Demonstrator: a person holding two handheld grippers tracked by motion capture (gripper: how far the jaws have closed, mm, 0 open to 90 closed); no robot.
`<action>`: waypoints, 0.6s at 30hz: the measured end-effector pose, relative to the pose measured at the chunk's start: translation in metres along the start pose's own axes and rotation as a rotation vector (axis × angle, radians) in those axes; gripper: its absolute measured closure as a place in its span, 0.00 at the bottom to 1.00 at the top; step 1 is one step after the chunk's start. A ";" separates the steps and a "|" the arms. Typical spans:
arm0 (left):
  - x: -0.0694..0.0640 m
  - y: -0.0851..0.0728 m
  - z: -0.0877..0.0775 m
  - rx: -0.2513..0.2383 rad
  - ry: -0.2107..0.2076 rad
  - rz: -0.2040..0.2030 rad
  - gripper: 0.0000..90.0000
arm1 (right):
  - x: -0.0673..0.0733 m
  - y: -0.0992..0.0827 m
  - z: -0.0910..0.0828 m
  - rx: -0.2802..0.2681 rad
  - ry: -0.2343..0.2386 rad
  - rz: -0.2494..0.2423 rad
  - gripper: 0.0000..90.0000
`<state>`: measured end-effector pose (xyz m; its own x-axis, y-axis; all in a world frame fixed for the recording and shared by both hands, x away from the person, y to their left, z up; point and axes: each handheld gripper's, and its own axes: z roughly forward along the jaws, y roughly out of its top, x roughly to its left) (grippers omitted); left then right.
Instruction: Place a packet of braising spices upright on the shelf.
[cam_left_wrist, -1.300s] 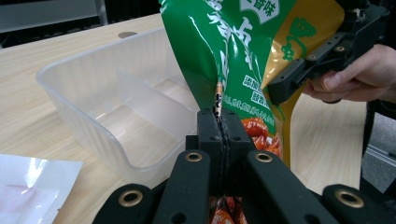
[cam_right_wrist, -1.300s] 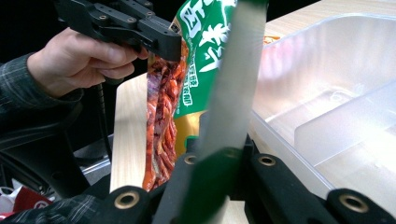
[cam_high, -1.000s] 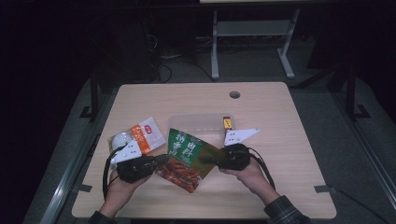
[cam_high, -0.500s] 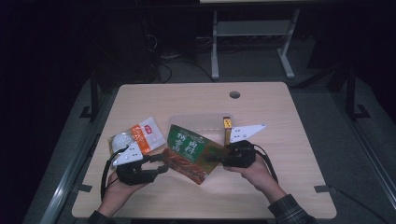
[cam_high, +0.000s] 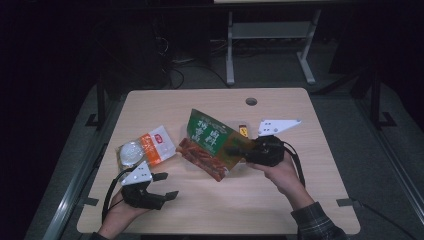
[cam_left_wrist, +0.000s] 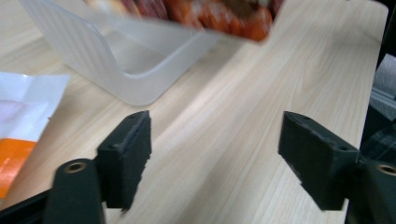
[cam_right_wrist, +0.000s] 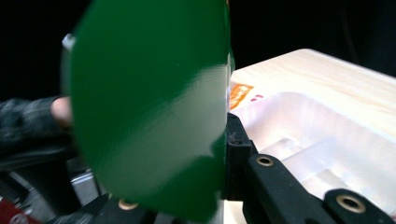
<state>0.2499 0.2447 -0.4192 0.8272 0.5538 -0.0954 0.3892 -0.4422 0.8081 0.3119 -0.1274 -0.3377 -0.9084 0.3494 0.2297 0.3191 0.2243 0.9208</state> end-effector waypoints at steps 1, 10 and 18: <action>0.000 0.000 0.002 0.010 0.002 0.005 0.24 | -0.001 0.002 -0.001 0.001 -0.011 0.003 1.00; -0.001 -0.002 0.009 0.050 -0.007 0.024 0.18 | -0.016 0.017 -0.009 -0.015 -0.163 0.024 1.00; 0.000 -0.004 0.010 0.051 -0.005 0.024 0.18 | -0.028 0.015 -0.007 -0.011 -0.260 0.056 1.00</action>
<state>0.2528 0.2397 -0.4279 0.8383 0.5394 -0.0790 0.3892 -0.4908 0.7795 0.3399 -0.1401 -0.3279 -0.7891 0.5833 0.1928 0.3626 0.1890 0.9126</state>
